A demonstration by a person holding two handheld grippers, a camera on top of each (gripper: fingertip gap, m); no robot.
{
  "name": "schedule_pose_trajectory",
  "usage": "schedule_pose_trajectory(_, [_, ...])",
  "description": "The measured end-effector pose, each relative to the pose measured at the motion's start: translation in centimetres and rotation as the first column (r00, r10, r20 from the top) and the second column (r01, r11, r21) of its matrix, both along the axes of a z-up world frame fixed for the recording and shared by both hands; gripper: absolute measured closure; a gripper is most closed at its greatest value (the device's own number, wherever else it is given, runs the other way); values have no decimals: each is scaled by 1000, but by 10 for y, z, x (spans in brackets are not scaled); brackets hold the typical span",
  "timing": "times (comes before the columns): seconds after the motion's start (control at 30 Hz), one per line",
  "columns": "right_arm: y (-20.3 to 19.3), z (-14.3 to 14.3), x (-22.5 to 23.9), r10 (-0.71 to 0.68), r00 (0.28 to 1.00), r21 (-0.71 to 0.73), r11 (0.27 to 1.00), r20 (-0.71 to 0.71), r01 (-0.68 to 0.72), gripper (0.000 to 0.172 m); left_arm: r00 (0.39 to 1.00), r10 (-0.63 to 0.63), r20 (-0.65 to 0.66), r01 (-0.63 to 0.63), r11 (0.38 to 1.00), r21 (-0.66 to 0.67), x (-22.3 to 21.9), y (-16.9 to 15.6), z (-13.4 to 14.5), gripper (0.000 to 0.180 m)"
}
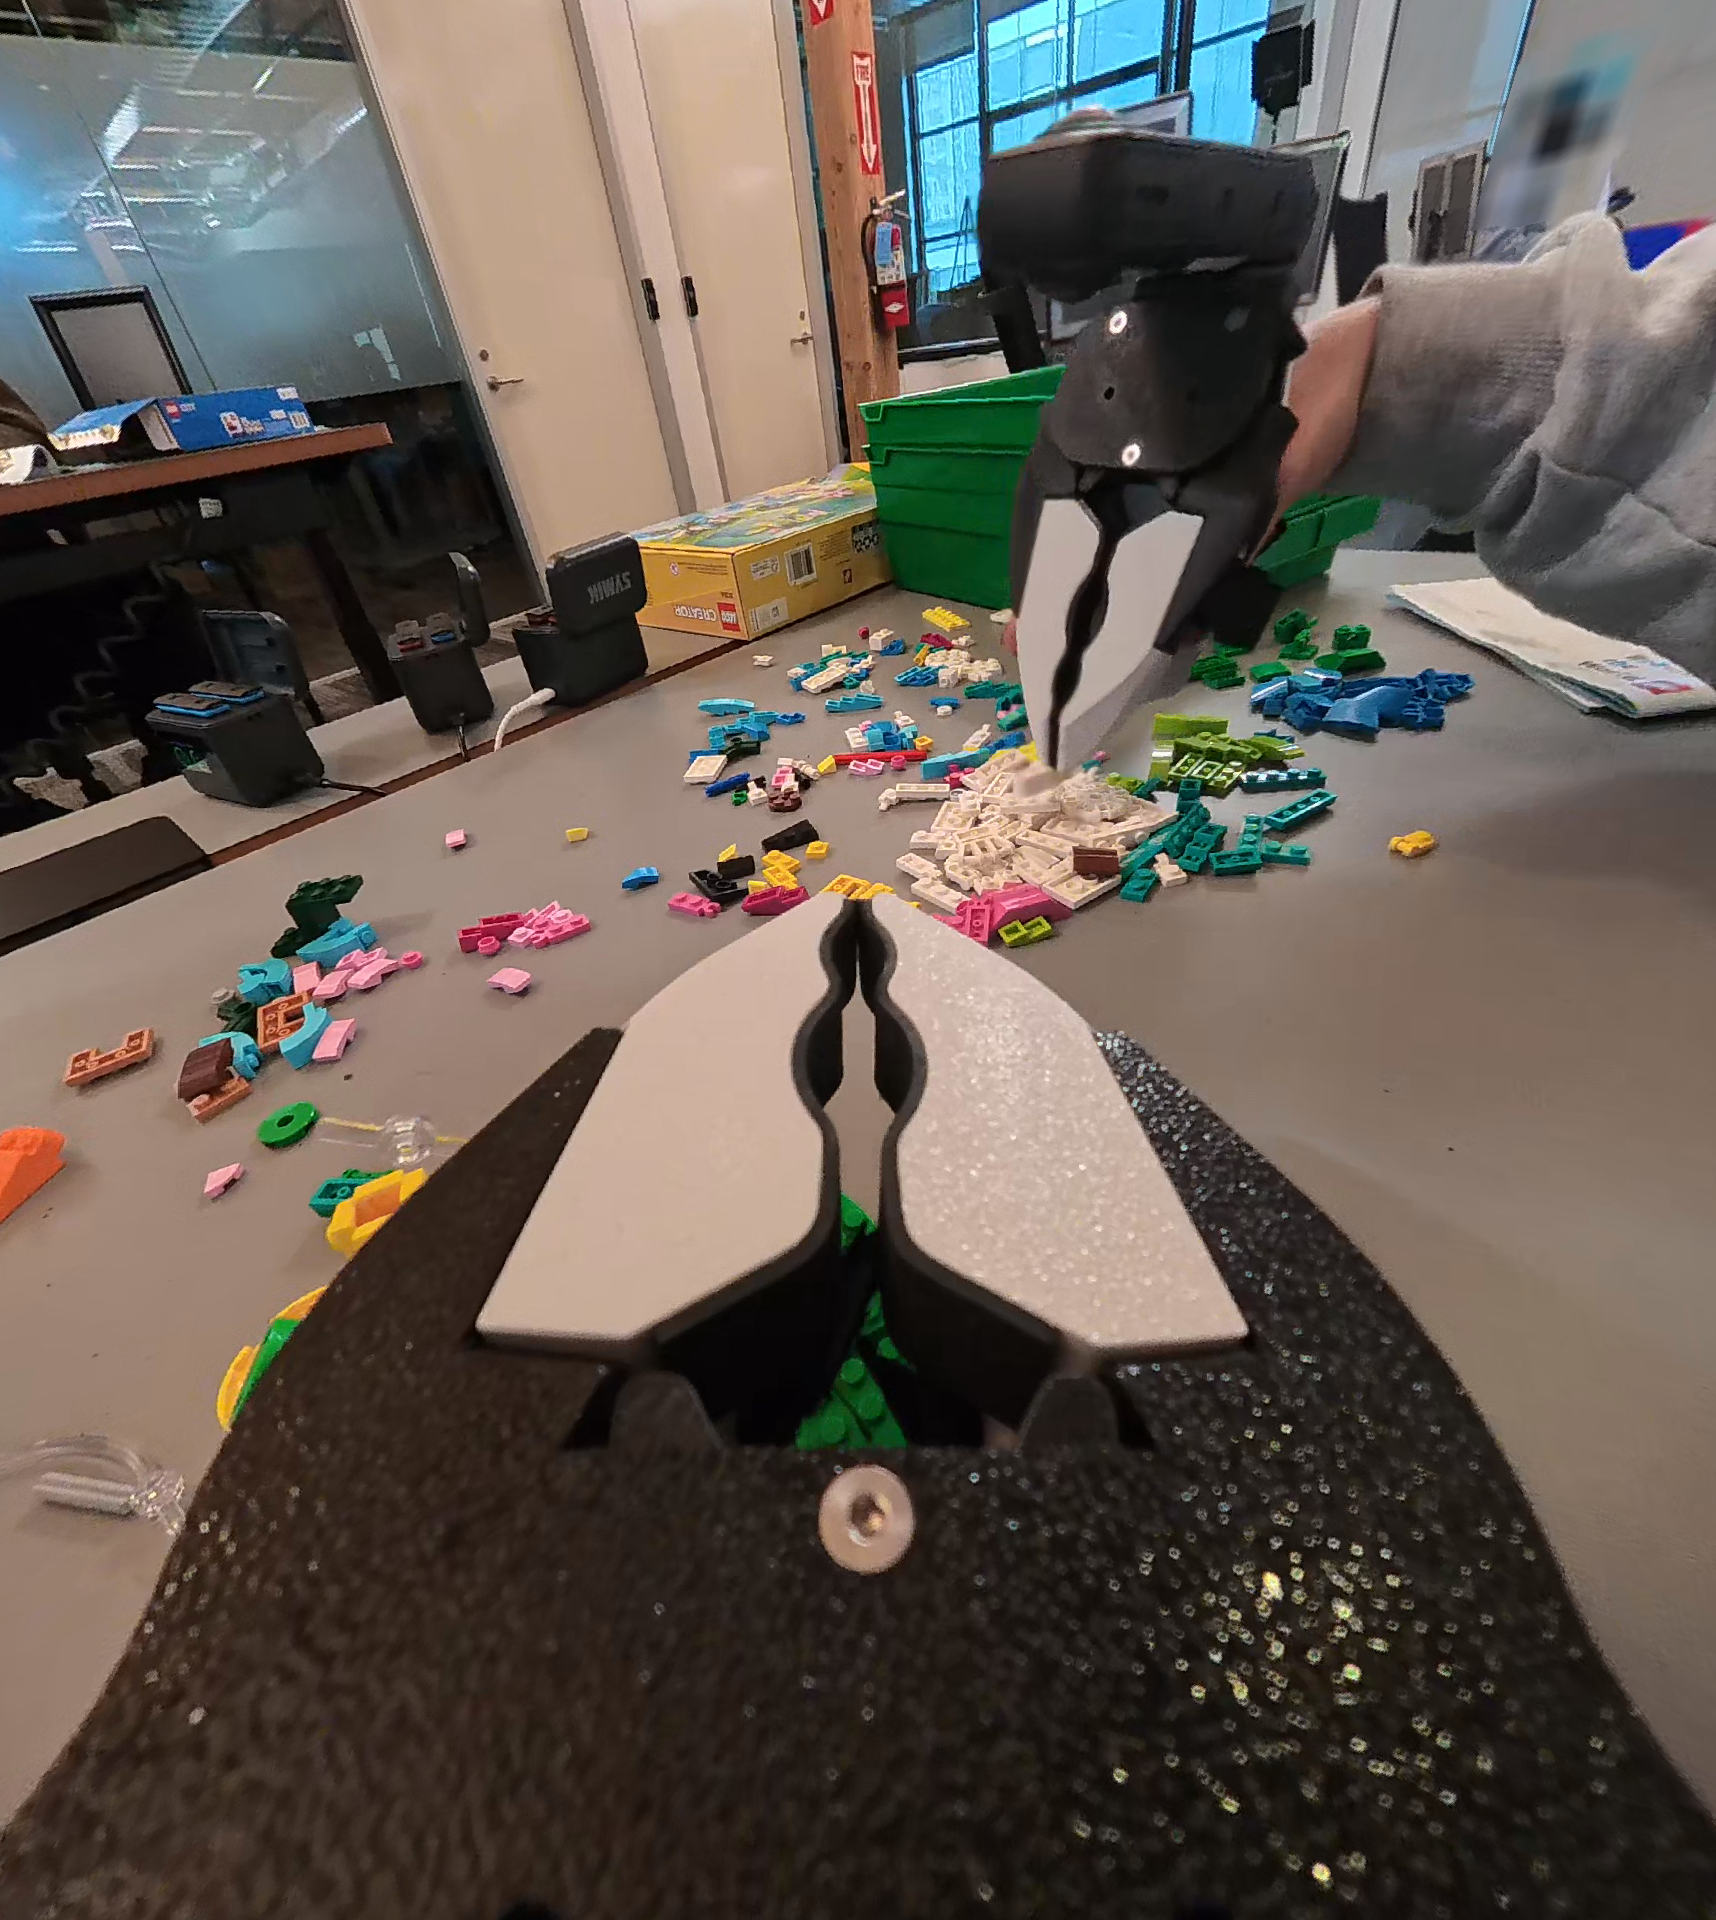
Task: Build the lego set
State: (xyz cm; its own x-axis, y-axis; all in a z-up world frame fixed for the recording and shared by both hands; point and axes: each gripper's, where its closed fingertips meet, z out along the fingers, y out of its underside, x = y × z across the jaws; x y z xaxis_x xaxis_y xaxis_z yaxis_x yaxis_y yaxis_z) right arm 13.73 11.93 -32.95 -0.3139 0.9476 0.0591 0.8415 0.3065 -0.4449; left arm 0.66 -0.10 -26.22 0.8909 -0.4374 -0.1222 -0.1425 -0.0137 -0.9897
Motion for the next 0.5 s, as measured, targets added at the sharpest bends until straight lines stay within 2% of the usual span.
schedule_pose_trajectory(0.03, [-3,-2,0,5,1000,-2,1000,7,-5,172,1000,-1,-1,1,1000,1,0,0,0,180])
schedule_pose_trajectory(0.13, [2,-2,2,-11,1000,9,1000,16,11,152,1000,-5,-8,5,1000,4,1,-1,0,180])
schedule_pose_trajectory(0.23, [39,12,4,-158,986,-4,987,-60,158,152,1000,-9,-13,9,1000,8,2,-1,0,180])
schedule_pose_trajectory(0.3, [70,12,13,-275,960,-9,962,-49,275,154,1000,-9,-15,10,1000,8,2,-2,0,180])
schedule_pose_trajectory(0.4, [96,-1,28,-330,944,16,944,22,329,158,1000,-12,-16,12,1000,8,2,-2,0,180])
schedule_pose_trajectory(0.5, [104,-11,32,-344,936,5,939,75,345,159,1000,-12,-17,13,1000,8,2,-2,0,180])
